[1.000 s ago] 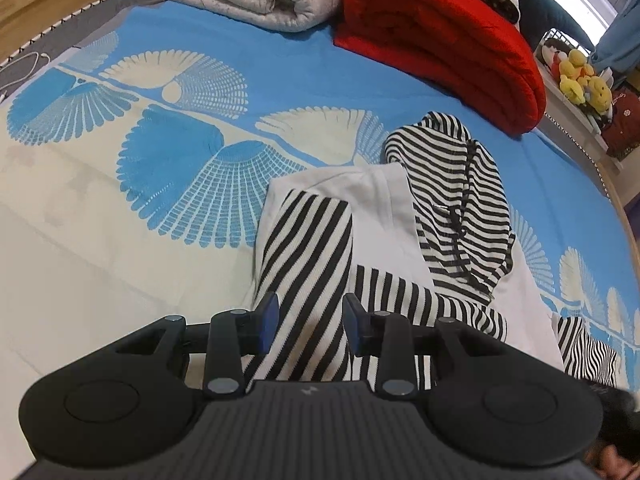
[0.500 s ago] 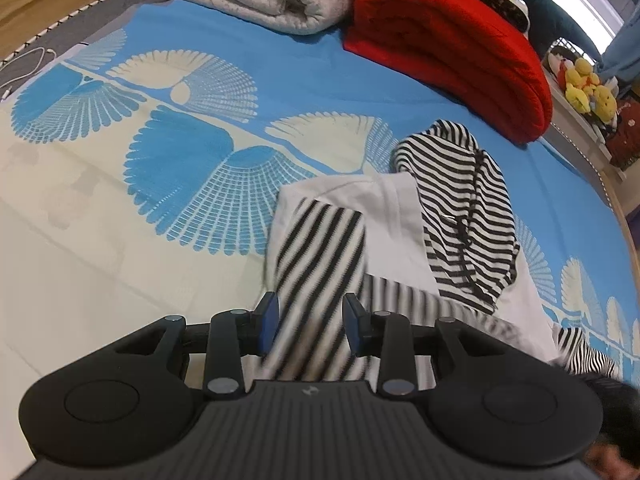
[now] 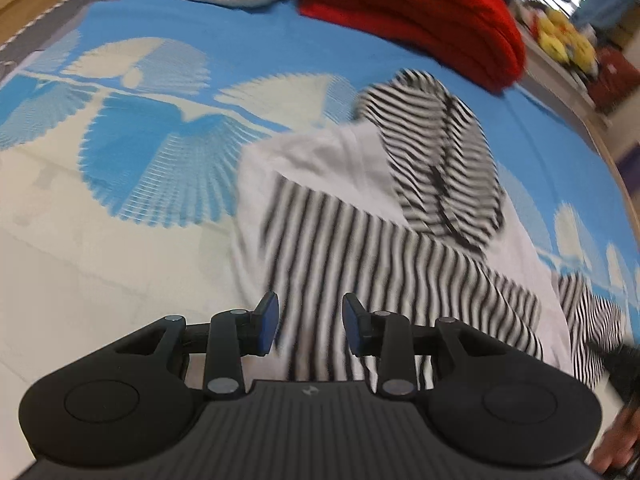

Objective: Fold small clothes

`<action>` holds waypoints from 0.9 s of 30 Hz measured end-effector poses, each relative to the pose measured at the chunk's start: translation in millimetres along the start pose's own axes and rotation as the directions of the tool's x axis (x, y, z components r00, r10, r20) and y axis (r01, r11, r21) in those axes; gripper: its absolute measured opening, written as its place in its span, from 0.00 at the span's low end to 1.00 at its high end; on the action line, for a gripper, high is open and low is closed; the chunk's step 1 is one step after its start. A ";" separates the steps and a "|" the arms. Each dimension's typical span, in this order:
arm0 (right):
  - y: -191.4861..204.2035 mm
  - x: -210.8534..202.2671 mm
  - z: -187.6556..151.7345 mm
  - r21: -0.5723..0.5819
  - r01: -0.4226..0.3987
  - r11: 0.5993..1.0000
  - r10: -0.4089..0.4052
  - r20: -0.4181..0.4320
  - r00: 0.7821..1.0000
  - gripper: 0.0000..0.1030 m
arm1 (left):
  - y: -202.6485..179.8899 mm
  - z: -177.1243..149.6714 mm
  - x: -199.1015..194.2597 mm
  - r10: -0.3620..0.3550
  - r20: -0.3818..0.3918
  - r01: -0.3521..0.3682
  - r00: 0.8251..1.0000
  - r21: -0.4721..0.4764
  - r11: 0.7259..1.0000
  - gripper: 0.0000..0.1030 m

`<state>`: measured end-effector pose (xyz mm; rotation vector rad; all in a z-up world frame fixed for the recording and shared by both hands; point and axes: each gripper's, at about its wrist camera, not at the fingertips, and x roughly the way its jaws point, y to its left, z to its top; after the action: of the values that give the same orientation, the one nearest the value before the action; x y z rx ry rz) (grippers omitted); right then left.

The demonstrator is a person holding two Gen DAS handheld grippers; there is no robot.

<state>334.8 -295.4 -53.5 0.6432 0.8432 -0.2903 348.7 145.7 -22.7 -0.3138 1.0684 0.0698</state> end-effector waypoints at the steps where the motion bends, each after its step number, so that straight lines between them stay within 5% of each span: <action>1: 2.9 -7.8 3.3 -0.034 -0.056 0.998 0.057 0.037 0.998 0.06 | -2.7 -3.5 3.4 -0.016 -0.014 0.017 1.000 0.014 1.000 0.36; 5: 6.9 1.8 6.4 -0.020 -0.229 0.973 0.227 -0.085 0.970 0.13 | -10.8 -21.8 26.8 -0.052 -0.105 0.062 0.993 0.096 0.993 0.36; 8: -1.6 23.1 2.5 0.002 -0.119 0.993 0.117 -0.178 0.977 0.13 | -1.4 -35.0 44.5 0.008 -0.167 0.019 0.986 0.159 0.987 0.19; 9: -3.9 24.0 1.5 0.001 -0.085 0.996 0.084 -0.183 0.979 0.15 | 3.0 -38.7 49.6 0.084 -0.180 -0.045 0.980 0.212 0.976 0.02; 12: -5.6 23.1 7.3 0.010 -0.073 0.997 0.073 -0.177 0.981 0.16 | 13.1 -41.5 49.0 0.221 -0.151 -0.170 0.964 0.291 0.941 0.03; 18: -2.3 26.5 4.2 0.032 -0.125 0.992 0.129 -0.237 0.963 0.16 | 2.5 -36.2 29.8 0.052 -0.078 -0.032 0.996 0.233 0.972 0.06; 21: -3.4 41.6 -3.6 0.007 -0.068 0.998 0.067 -0.289 0.955 0.16 | 0.4 -48.5 55.9 0.116 -0.190 -0.065 0.975 0.253 0.965 0.12; 24: -7.7 42.5 -3.2 -0.001 -0.040 0.999 0.038 -0.285 0.958 0.16 | -4.1 -47.3 52.6 0.125 -0.168 -0.078 0.978 0.264 0.961 0.16; 27: -4.9 34.8 3.4 -0.009 -0.053 0.999 0.048 -0.276 0.960 0.18 | -22.3 -39.4 31.3 0.116 -0.064 -0.094 0.991 0.276 0.957 0.33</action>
<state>356.7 -301.1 -80.5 0.6988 1.0929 -0.1486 334.9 110.2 -62.4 -0.0104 1.1582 0.0049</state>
